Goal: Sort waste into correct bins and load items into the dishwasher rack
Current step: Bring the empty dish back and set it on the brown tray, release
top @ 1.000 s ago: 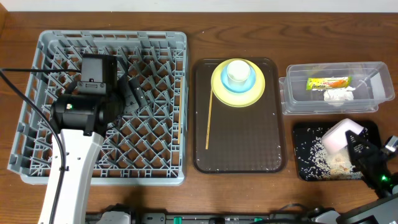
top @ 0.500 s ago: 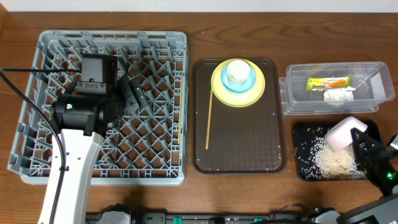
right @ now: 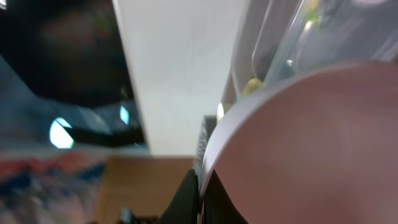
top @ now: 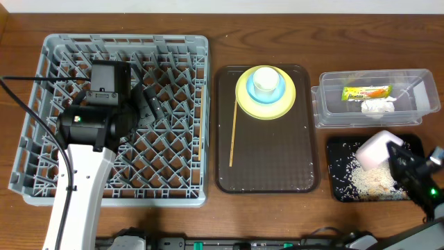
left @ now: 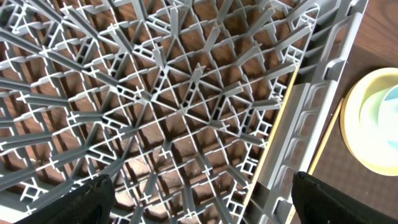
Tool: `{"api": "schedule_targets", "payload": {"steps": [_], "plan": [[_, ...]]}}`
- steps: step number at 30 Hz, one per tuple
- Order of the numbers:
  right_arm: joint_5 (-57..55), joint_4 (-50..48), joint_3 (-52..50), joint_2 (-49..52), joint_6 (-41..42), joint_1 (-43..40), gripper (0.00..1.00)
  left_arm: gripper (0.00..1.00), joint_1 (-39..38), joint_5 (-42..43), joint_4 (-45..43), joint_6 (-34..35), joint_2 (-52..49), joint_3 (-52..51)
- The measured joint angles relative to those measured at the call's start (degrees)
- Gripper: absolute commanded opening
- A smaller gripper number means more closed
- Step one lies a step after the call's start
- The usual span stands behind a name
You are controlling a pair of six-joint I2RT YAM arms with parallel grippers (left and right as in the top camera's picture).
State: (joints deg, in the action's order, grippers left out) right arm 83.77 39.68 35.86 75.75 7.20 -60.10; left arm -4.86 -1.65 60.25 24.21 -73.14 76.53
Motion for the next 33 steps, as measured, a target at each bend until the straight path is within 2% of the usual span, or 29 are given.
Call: {"api": "schedule_targets", "payload": {"steps": [4,8,9,13,17,20,24,33], "plan": [[-10.9,0.2,7.6,-9.0,5.1,12.8,0.01,0.92,0.0,0.0,0.0,0.0,0.0,0.0],[-29.8,0.2,19.2,-15.4,10.2,36.4,0.01,0.92,0.0,0.0,0.0,0.0,0.0,0.0],[-37.0,0.4,22.5,-16.3,11.2,45.3,0.01,0.92,0.0,0.0,0.0,0.0,0.0,0.0],[-59.1,0.1,27.5,-15.0,14.4,73.6,0.01,0.92,0.0,0.0,0.0,0.0,0.0,0.0],[-76.3,-0.5,27.6,-5.1,16.3,93.1,0.01,0.92,0.0,0.0,0.0,0.0,0.0,0.0],[-83.0,-1.0,27.4,4.2,16.9,99.8,0.01,0.92,0.0,0.0,0.0,0.0,0.0,0.0],[-87.4,-1.0,27.1,11.6,18.8,102.1,0.01,0.92,0.0,0.0,0.0,0.0,0.0,0.0],[-87.1,-0.2,27.1,13.2,19.5,102.0,0.01,0.92,0.0,0.0,0.0,0.0,0.0,0.0]]}}
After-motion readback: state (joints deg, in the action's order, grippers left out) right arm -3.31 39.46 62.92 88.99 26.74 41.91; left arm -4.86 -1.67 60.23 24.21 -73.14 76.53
